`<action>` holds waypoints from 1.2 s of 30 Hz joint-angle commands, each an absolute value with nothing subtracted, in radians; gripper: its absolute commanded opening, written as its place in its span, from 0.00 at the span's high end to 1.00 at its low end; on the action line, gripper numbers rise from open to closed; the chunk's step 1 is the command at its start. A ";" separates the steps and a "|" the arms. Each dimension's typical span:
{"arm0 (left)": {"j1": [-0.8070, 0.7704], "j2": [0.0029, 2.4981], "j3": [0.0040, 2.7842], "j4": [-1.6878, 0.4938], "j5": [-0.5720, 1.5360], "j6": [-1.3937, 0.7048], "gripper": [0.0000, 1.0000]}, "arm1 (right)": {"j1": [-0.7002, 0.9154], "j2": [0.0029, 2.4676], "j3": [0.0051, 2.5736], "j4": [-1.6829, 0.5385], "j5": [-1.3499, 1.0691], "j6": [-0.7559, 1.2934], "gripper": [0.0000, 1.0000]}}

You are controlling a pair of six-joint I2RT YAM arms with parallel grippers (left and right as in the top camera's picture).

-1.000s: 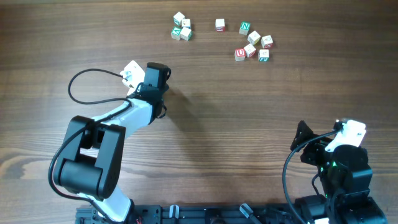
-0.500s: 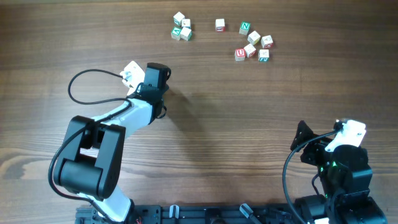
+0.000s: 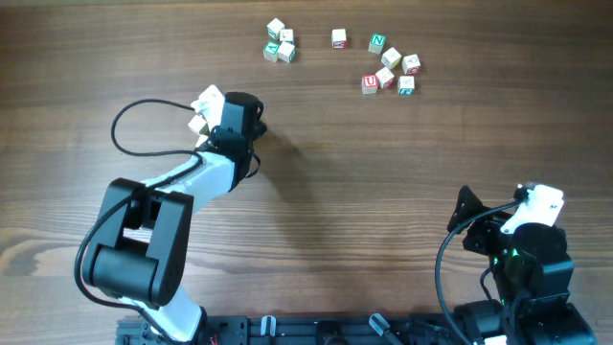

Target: Form a circle

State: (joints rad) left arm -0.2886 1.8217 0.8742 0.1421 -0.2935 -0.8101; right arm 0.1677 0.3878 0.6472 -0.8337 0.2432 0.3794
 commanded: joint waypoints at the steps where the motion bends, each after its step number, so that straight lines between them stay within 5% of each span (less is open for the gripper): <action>1: -0.284 1.832 0.870 0.106 -0.201 -0.759 0.96 | 0.169 0.391 0.643 -0.832 0.237 0.369 0.00; 23: -0.281 1.683 0.870 -0.221 -0.170 -0.700 0.96 | 0.169 0.391 0.643 -0.832 0.237 0.369 0.00; 36: -0.262 1.700 0.867 -0.271 -0.237 -0.918 0.96 | 0.169 0.391 0.643 -0.832 0.237 0.370 0.00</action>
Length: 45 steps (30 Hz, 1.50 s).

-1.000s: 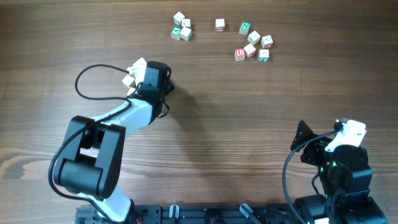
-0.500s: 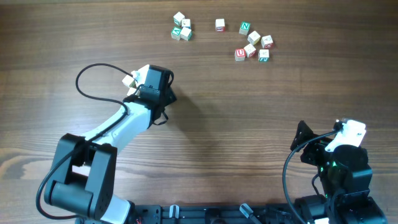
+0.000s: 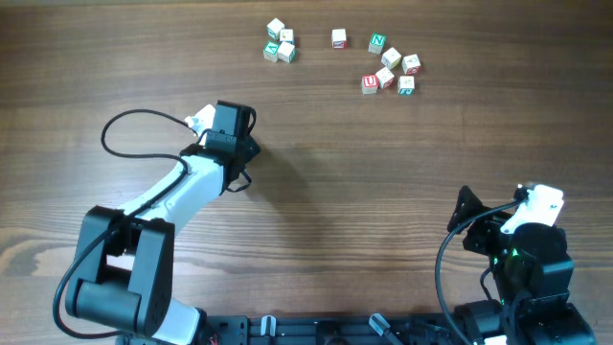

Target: Form a circle

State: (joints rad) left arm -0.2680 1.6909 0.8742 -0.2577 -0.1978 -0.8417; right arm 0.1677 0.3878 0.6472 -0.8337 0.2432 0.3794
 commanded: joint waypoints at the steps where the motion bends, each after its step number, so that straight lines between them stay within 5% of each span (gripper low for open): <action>1: -0.259 1.702 0.867 -0.283 -0.242 -0.938 0.96 | 0.169 0.391 0.643 -0.832 0.237 0.369 0.00; 45: -0.165 1.809 0.868 -0.144 -0.219 -0.976 0.96 | 0.169 0.391 0.643 -0.832 0.237 0.369 0.00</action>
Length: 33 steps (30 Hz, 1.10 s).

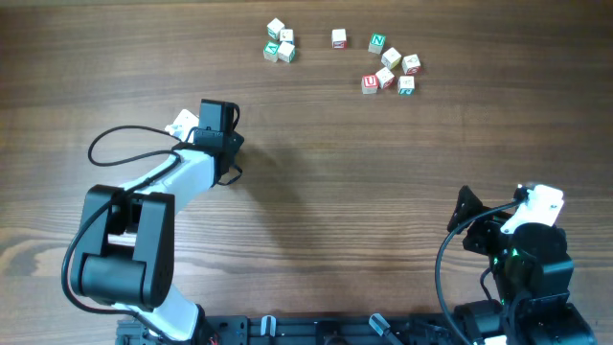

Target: Form a circle

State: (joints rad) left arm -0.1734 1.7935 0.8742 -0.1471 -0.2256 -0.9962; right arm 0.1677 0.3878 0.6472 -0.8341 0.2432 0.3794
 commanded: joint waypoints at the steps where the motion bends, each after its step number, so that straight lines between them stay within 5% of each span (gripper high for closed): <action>1: -0.165 1.809 0.868 -0.144 -0.222 -0.976 0.96 | 0.169 0.391 0.643 -0.832 0.237 0.369 0.00; 33: -0.159 1.806 0.868 -0.117 -0.252 -0.973 0.96 | 0.169 0.391 0.643 -0.832 0.237 0.370 0.00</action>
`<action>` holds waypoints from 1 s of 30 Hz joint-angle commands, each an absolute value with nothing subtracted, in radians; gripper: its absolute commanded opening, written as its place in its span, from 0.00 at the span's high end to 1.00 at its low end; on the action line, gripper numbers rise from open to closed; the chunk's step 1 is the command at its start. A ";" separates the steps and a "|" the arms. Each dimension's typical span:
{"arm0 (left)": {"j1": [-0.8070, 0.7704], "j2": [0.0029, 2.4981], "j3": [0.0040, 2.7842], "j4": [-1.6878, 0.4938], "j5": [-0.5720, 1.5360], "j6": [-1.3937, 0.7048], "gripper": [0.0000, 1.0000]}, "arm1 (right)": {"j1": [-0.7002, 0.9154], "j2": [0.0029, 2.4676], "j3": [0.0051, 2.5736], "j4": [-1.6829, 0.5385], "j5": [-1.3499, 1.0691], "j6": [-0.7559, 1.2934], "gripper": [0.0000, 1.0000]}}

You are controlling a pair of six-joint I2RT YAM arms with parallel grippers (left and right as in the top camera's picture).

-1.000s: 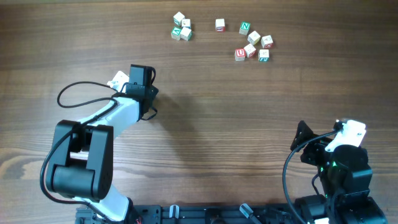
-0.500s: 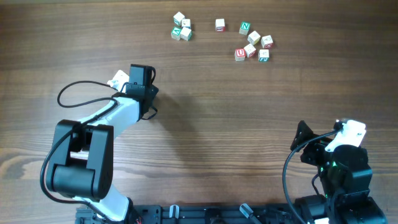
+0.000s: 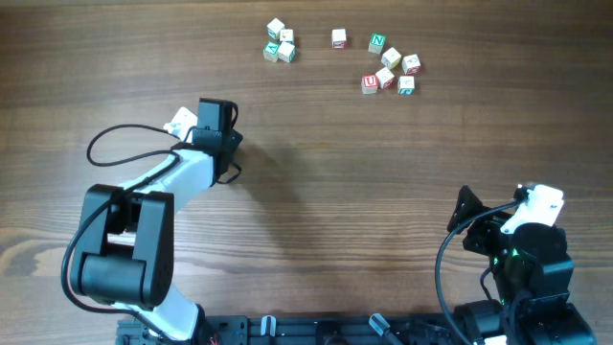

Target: Form a circle

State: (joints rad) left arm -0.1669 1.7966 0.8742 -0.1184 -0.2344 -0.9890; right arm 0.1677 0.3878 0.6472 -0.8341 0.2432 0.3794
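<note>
Several small lettered cubes lie at the far edge of the table. One group of cubes (image 3: 280, 42) is at the left, a single cube (image 3: 338, 37) sits in the middle, and a green N cube (image 3: 377, 42) heads a loose cluster (image 3: 390, 73) at the right. My left gripper (image 3: 218, 115) is over bare wood well short and left of the cubes; its fingers are hidden under the wrist. My right gripper (image 3: 466, 213) is folded back at the near right, far from the cubes, its jaws too dark to read.
The left arm's black cable (image 3: 120, 144) loops out over the table to the left of the arm. The right arm's base (image 3: 522, 278) fills the near right corner. Brown wooden tabletop (image 3: 364, 172) lies between the arms and the cubes.
My left gripper was first near the table's left-middle, below the left group of cubes. At each later moment it stood a little further left, and it has held there since. The cubes and the right arm have not moved.
</note>
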 commanded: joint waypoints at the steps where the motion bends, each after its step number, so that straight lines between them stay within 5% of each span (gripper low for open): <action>1: -0.159 1.806 0.868 -0.116 -0.252 -0.973 0.96 | 0.169 0.391 0.643 -0.832 0.237 0.369 0.00; 20: -0.169 1.787 0.868 -0.123 -0.025 -0.973 0.96 | 0.169 0.391 0.643 -0.832 0.237 0.370 0.00; 30: -0.296 1.582 0.868 -0.373 -0.191 -0.982 0.96 | 0.169 0.391 0.643 -0.832 0.237 0.370 0.00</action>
State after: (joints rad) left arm -0.2565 1.6646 0.8738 -0.3233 -0.0937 -0.9848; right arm 0.1677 0.3878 0.6472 -0.8333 0.2432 0.3794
